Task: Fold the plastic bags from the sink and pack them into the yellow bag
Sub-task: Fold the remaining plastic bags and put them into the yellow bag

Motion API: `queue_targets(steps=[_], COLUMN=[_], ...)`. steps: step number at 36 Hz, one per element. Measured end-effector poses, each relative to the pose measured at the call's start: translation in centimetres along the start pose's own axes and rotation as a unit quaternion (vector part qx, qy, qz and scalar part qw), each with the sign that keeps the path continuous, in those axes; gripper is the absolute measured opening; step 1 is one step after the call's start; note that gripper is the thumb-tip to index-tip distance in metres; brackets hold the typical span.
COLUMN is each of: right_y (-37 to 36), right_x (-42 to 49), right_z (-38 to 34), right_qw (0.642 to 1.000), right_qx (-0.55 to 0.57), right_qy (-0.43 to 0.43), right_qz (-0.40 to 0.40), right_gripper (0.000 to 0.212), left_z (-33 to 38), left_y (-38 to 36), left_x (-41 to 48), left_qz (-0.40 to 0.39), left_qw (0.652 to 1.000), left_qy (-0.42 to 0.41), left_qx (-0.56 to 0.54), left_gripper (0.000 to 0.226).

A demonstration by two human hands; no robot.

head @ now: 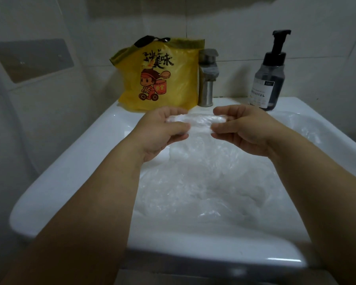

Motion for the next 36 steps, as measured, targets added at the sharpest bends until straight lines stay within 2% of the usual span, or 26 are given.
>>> queue_targets(steps=[6, 11, 19, 25, 27, 30, 33, 36], right_y=[-0.2, -0.3, -0.5, -0.6, -0.8, -0.7, -0.4, 0.1], right_x=[-0.4, -0.9, -1.6, -1.8, -1.9, -1.8, -1.4, -1.0], right_z=[-0.1, -0.2, -1.0, -1.4, -1.5, -1.4, -1.1, -0.8], right_qw=[1.000, 0.999, 0.998, 0.996, 0.994, 0.994, 0.997, 0.995], right_qx=[-0.014, -0.049, 0.013, 0.054, 0.054, 0.031, -0.009, -0.076], right_qy=[-0.022, -0.010, 0.026, 0.039, 0.045, 0.050, 0.047, 0.050], right_qz=[0.000, -0.016, -0.063, -0.060, -0.086, -0.094, -0.064, -0.042], right_gripper=[0.021, 0.014, 0.015, 0.017, 0.004, 0.011, 0.013, 0.021], left_z=[0.0, 0.2, 1.0, 1.2, 1.3, 1.4, 1.0, 0.8], left_y=[-0.2, 0.0, -0.1, 0.0, 0.1, 0.0, 0.1, 0.1], left_x=[-0.2, -0.5, -1.2, -1.3, -1.3, -1.3, -1.0, -0.9], left_qz=[-0.003, -0.034, -0.073, -0.074, -0.073, -0.064, -0.051, -0.039], left_qw=[0.999, 0.999, 0.994, 0.989, 0.989, 0.991, 0.997, 0.999], left_qy=[0.021, 0.035, 0.049, 0.053, 0.056, 0.049, 0.021, 0.008], left_qx=[-0.027, 0.015, -0.070, -0.116, -0.116, -0.110, -0.047, -0.031], left_gripper=[0.016, 0.012, 0.018, 0.040, 0.033, 0.003, 0.011, 0.018])
Point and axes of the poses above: each hand's wrist, its own x-axis towards the middle knuckle, its own y-axis out of the back of the hand, z = x × y, the point moved 3 cm from there along x, towards the middle knuckle, and after that the axes turned 11 degrees about z, right-handed, at the moved point
